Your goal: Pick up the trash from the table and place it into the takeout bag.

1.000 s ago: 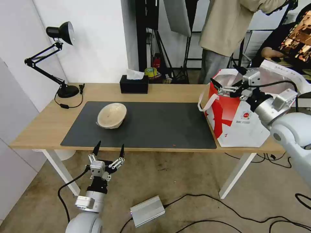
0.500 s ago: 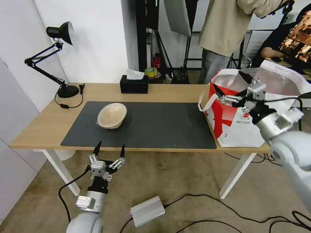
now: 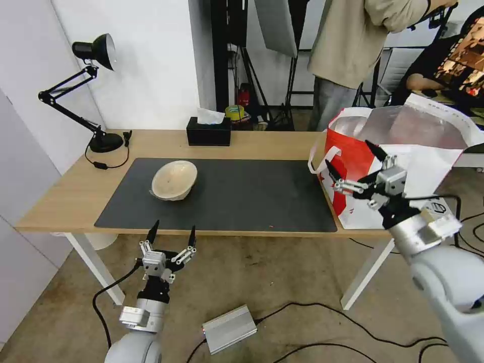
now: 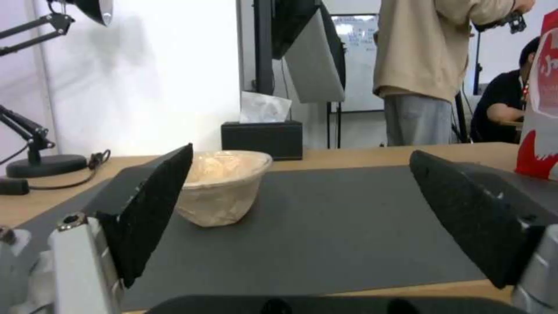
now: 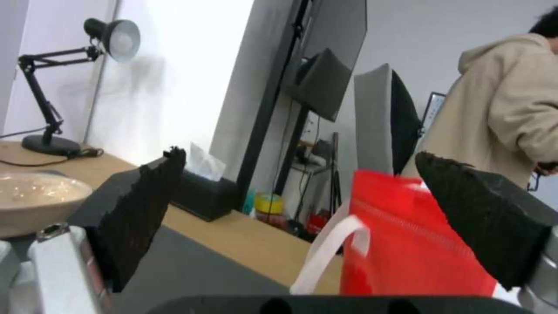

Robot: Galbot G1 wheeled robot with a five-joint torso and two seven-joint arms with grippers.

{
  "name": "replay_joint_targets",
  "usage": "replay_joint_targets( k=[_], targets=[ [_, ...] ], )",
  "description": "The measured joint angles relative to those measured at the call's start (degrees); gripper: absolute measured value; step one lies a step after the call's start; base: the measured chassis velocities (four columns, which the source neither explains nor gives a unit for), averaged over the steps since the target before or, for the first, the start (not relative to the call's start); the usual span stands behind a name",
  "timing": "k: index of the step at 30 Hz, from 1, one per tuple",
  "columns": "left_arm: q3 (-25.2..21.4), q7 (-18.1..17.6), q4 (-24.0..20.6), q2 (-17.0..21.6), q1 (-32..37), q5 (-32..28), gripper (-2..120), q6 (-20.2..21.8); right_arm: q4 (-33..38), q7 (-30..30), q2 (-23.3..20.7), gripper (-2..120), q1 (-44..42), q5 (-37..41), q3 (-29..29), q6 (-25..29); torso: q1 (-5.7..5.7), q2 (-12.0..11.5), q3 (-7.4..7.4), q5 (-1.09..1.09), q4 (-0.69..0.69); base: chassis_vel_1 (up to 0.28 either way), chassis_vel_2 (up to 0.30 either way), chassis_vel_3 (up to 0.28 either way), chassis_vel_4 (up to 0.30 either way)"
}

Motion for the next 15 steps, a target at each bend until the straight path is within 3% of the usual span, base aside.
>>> replay_joint_targets(
  k=[15],
  targets=[
    [-0.5,0.0,-0.1,0.8,-0.4,-1.1,100,-0.2,-4.1,-1.2,5.8,100,-5.4,-5.4,-1.5,7.0,0.00,0.0,0.00,0.01,0.01,0.000,0.000,0.000,0.000]
  ],
)
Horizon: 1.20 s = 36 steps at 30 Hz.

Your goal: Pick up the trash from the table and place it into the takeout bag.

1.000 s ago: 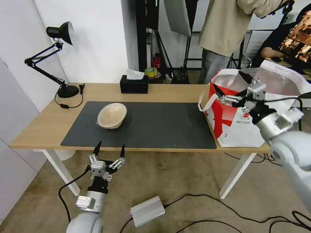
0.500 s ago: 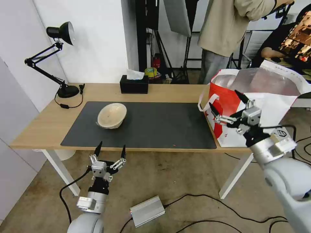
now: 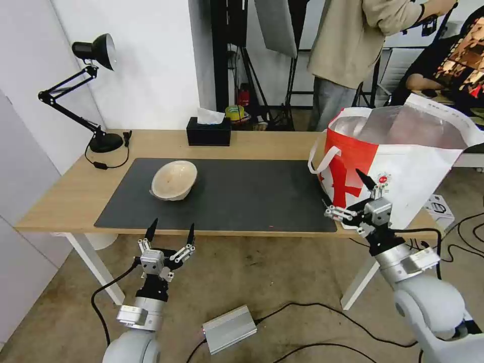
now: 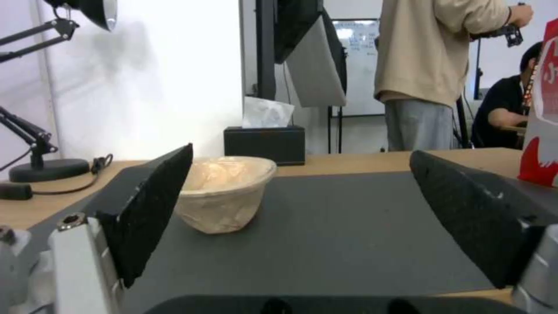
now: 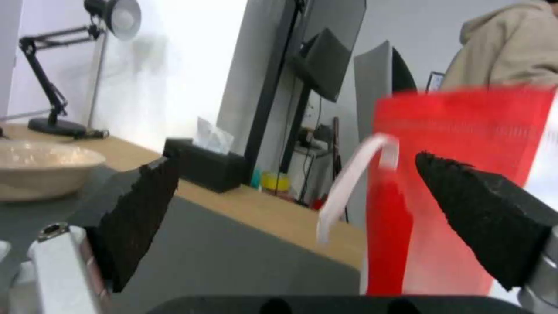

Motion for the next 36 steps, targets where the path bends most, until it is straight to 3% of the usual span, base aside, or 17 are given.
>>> replay_joint_targets(
  k=[9,36],
  targets=[
    [0.1,-0.1,0.0,0.3,0.0,-0.1,100,-0.3,-2.2,-1.0,3.4,100,-5.5,-3.3,0.2,5.1,0.00,0.0,0.00,0.00,-0.01,0.000,0.000,0.000,0.000],
    [-0.1,-0.1,0.3,0.2,0.2,0.0,100,-0.3,2.6,-1.2,3.9,100,-9.4,-3.3,1.7,6.9,0.01,0.0,0.00,0.00,0.00,0.000,0.000,0.000,0.000]
  ],
)
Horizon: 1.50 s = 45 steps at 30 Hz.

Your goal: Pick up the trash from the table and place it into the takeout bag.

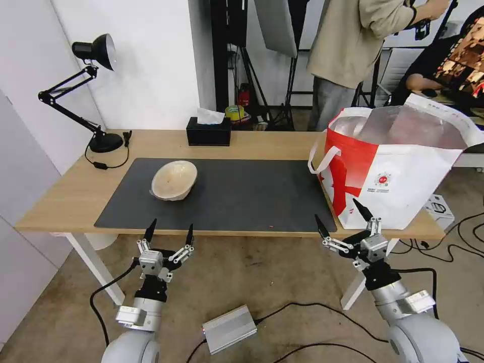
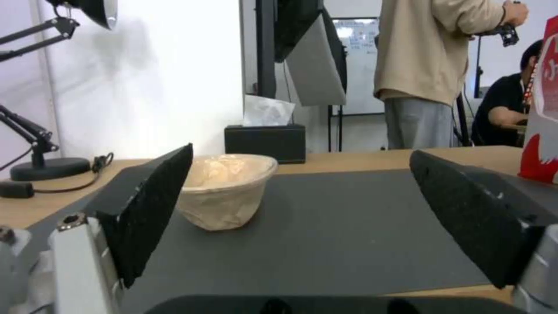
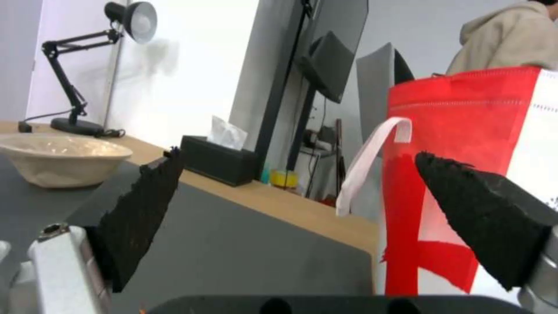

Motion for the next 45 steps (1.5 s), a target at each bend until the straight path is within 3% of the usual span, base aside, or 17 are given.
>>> replay_joint_targets(
  k=[30,45],
  targets=[
    [-0.2,0.0,-0.4,0.3,-0.4,0.0,100,0.5,0.0,-0.1,0.0,99,-0.4,-0.1,0.9,0.6,0.00,0.0,0.00,0.00,0.00,0.000,0.000,0.000,0.000],
    [0.3,-0.3,-2.5,5.2,-4.9,-1.2,100,5.7,-0.1,-0.1,0.0,99,-0.4,-0.1,0.9,0.6,0.00,0.0,0.00,0.00,0.00,0.000,0.000,0.000,0.000]
  ],
)
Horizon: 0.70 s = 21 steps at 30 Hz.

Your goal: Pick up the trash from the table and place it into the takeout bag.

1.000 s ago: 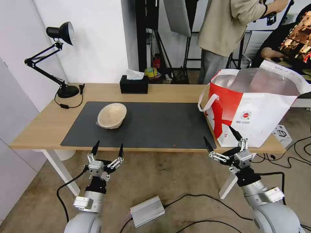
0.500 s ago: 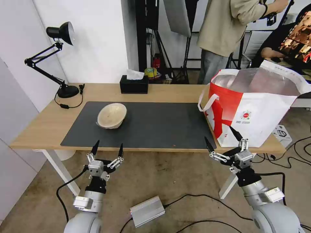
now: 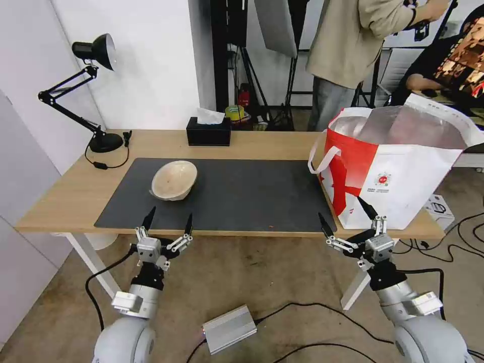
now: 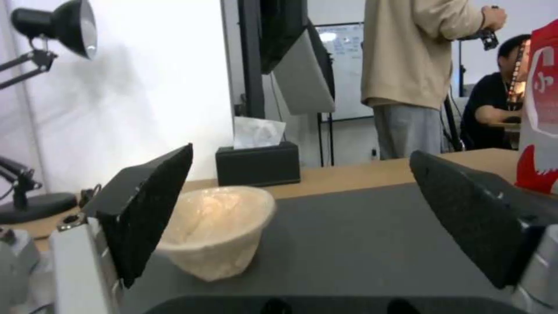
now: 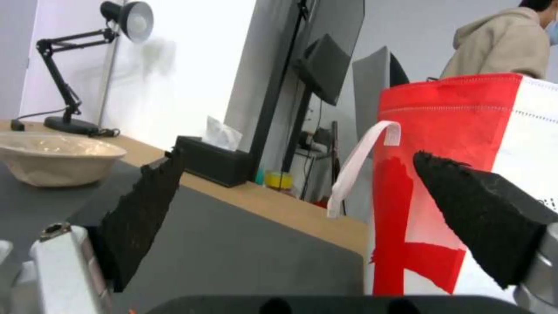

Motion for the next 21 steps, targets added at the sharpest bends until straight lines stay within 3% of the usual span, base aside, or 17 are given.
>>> replay_joint_targets(
  k=[9,21],
  targets=[
    [0.5,-1.6,-0.3,5.1,-3.1,-1.7,100,3.2,0.0,0.0,0.0,99,0.0,0.0,0.0,0.0,0.00,0.0,0.00,0.00,0.00,0.000,0.000,0.000,0.000],
    [2.7,-1.7,2.6,12.8,-7.9,-2.1,100,5.0,0.0,0.0,0.0,99,0.0,0.0,0.0,0.0,0.00,0.0,0.00,-0.01,0.00,0.000,0.000,0.000,0.000]
  ],
)
